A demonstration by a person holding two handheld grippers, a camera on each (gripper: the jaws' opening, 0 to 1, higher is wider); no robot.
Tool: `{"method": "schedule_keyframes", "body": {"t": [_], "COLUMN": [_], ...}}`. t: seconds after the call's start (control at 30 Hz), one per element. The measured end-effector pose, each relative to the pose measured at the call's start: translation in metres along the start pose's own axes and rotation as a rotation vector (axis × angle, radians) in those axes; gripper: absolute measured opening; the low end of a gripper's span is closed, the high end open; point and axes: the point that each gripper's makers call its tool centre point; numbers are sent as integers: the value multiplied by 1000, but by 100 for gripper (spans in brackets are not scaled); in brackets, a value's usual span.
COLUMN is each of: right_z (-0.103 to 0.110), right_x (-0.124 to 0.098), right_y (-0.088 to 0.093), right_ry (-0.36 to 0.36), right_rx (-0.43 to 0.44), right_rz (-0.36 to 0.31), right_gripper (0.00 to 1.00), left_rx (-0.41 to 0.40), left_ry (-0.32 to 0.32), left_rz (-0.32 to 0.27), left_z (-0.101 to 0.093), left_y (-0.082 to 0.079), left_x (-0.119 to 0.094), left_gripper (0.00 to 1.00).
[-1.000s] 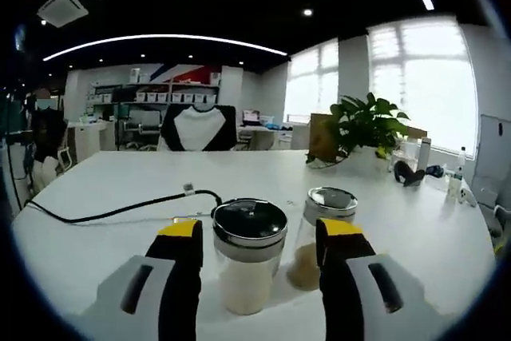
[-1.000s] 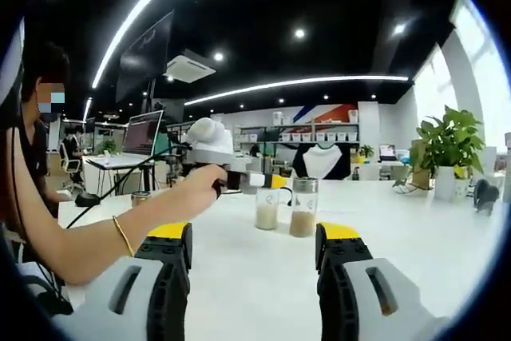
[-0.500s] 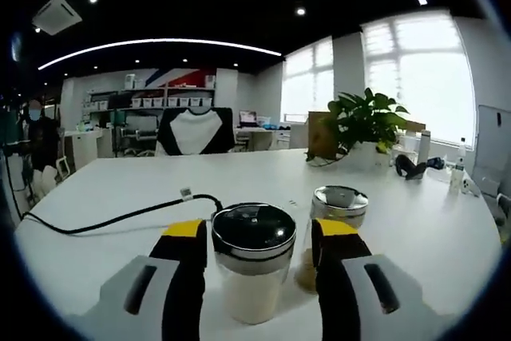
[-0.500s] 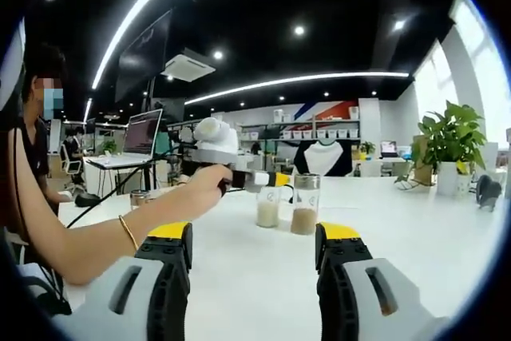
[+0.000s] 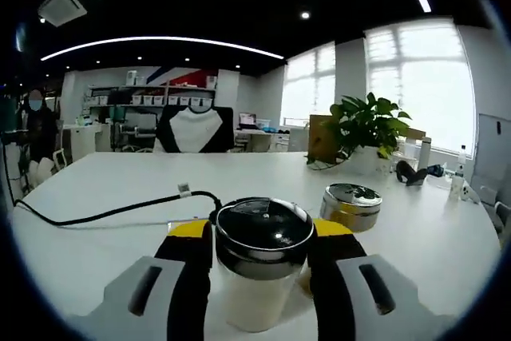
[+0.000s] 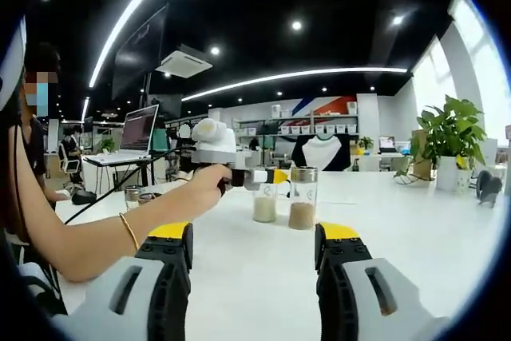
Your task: Rotate the seasoning bottle until the label or dispensing opening points toward the visible target arrow and the bottle remains upright within the marked orientation range
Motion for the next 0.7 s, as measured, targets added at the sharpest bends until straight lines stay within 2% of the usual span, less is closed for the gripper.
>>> {"method": "schedule_keyframes", "body": {"t": [0.1, 0.4, 0.67, 0.7], "right_z": [0, -3, -4, -4], "right_x": [1, -2, -6, -6], "right_y": [1, 1, 1, 1], "right_ry": [0, 3, 8, 7], "right_rx": [1, 6, 12, 13], "right_rz": [1, -4, -7, -8], "right_gripper": [61, 60, 60, 60], "left_rx": [40, 69, 104, 113], "left_ry": [-21, -32, -28, -27], "left_rz": [-8, -27, -90, -98], "left_z": [-2, -2, 1, -2], "left_y": [-2, -5, -34, -39], "left_x": [0, 0, -8, -15], "left_gripper": [46, 45, 45, 45]}}
Point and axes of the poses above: the point that each gripper's makers call its tool centre point, and the gripper's own axes: x roughly forward along the fingers, z roughly to its left, y roughly out of its underside, and after that the axes turned 15 degrees about x, right-handed
